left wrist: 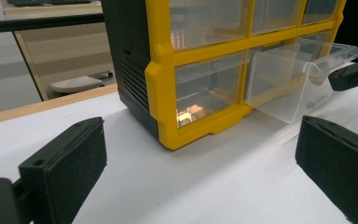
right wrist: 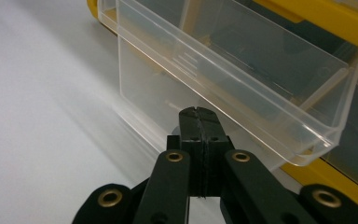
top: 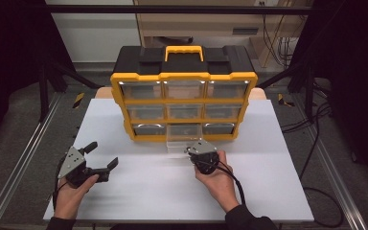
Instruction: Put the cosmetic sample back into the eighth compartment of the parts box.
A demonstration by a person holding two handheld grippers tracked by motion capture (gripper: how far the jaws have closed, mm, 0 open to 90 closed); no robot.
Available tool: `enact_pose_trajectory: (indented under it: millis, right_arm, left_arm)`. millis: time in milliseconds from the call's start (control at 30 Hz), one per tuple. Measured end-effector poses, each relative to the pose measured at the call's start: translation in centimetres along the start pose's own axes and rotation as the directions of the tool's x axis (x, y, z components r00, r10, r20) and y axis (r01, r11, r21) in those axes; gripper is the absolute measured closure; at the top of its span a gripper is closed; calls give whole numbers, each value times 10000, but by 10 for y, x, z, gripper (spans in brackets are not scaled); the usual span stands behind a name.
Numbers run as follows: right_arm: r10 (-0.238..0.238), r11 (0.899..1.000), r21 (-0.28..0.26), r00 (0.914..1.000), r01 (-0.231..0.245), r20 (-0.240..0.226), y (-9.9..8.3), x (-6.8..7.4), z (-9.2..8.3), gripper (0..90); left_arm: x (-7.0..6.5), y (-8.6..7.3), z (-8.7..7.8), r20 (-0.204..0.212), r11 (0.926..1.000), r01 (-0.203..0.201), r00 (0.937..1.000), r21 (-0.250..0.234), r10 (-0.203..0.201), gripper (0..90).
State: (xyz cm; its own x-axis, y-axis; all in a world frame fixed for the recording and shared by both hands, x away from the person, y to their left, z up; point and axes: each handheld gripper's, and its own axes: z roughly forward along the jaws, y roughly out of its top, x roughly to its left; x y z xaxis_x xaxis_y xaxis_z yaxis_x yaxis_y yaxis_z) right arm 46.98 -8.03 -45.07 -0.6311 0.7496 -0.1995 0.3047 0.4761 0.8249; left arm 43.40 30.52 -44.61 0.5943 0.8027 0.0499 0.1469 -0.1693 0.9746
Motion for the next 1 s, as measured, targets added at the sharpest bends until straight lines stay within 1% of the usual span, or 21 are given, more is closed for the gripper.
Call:
enact_pose_trajectory:
  millis: [333, 1000]
  right_arm:
    - [-96, 9999, 31, 10000, 96, 21, 2, -2, 4, 900]
    - [-120, 9999, 53, 9999, 120, 77, 5, -3, 7, 900]
  left_arm:
    - [0, 0, -1, -14, 10000, -3, 10000, -19, 3, 19]
    - [0, 0, 0, -6, 10000, 5, 10000, 0, -5, 19]
